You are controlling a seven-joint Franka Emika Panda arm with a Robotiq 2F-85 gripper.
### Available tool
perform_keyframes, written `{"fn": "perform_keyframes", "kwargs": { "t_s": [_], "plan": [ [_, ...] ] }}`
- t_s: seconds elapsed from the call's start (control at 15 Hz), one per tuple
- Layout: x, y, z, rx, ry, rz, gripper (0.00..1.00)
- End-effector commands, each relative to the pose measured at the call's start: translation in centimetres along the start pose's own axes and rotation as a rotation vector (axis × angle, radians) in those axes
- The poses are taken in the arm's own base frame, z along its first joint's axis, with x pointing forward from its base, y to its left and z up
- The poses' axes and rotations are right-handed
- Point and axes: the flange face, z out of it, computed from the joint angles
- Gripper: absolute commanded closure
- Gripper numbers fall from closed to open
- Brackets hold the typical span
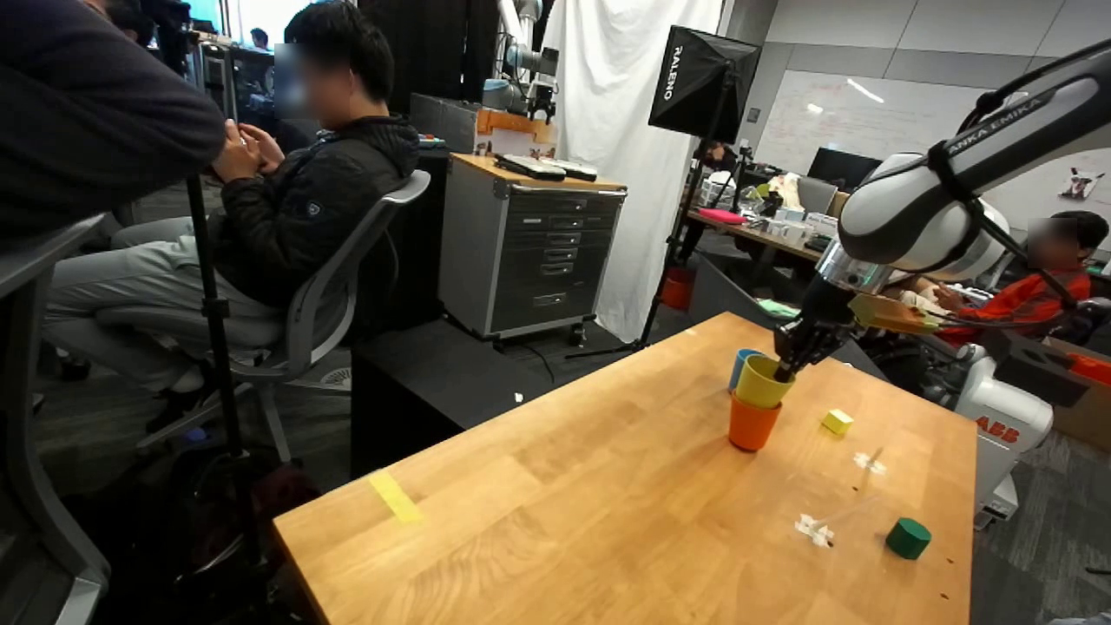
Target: Stack up the cups
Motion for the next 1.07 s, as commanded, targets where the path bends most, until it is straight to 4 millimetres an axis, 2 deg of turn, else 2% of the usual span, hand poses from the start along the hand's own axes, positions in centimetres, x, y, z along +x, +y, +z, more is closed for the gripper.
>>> {"fn": "perform_keyframes", "kwargs": {
  "t_s": [0.0, 0.33, 0.87, 0.93, 1.0],
  "plan": [
    [-1.6, -1.0, -1.2, -0.02, 0.021, -0.052, 0.99],
    [-2.5, -0.9, -1.4, -0.023, 0.023, -0.064, 0.99],
    [-1.4, 1.8, -1.5, -0.039, 0.016, 0.001, 0.97],
    [-1.4, 2.1, -1.5, -0.041, 0.016, 0.006, 0.91],
    [-1.3, 2.3, -1.6, -0.042, 0.016, 0.01, 0.69]
  ]
}}
